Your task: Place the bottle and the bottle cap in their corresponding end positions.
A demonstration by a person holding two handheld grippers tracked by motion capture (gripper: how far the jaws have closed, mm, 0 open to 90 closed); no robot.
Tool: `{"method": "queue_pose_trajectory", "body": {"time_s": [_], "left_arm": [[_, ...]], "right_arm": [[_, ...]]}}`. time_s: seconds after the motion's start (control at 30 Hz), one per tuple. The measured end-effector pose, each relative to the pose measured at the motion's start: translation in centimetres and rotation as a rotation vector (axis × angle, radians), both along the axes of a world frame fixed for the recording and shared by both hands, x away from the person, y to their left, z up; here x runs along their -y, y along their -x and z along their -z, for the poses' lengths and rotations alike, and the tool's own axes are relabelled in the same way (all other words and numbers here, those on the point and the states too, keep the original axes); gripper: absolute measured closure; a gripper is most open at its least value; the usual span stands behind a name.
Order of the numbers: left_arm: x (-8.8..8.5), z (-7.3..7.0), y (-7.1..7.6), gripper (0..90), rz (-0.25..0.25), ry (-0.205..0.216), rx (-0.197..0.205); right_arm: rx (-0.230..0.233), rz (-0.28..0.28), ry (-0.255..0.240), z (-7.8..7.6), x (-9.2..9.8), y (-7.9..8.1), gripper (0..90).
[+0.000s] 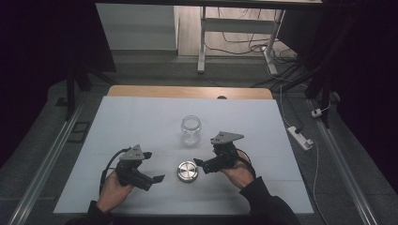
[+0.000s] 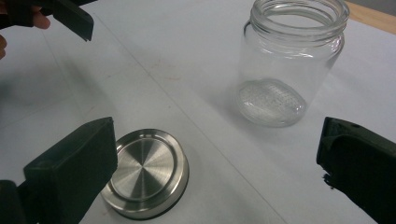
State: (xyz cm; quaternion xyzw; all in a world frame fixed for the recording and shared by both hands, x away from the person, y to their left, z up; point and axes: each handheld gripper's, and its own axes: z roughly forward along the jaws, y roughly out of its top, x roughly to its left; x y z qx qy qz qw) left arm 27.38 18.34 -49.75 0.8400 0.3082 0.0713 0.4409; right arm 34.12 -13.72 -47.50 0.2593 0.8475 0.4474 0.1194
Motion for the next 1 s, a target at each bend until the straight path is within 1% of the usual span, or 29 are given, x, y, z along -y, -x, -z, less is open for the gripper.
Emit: {"method": "queue_pose_trajectory", "body": {"time_s": [0.23,0.53,0.8,1.0], "left_arm": [[-0.7,-0.1,0.6,0.0,-0.024,0.005,-0.001],[-1.6,-0.3,1.4,0.0,-0.053,0.006,-0.001],[-2.9,-0.4,2.3,0.0,-0.085,0.021,0.001],[-3.8,-0.4,2.9,0.0,-0.108,0.024,-0.002]], "right_arm": [[-0.002,0.005,-0.002,-0.1,0.8,0.9,0.0],[-0.002,0.023,-0.006,-0.1,2.2,1.9,0.0],[0.0,0.045,-0.004,-0.2,3.7,2.8,0.0],[0.001,0.062,-0.002,-0.2,4.8,3.4,0.0]]}}
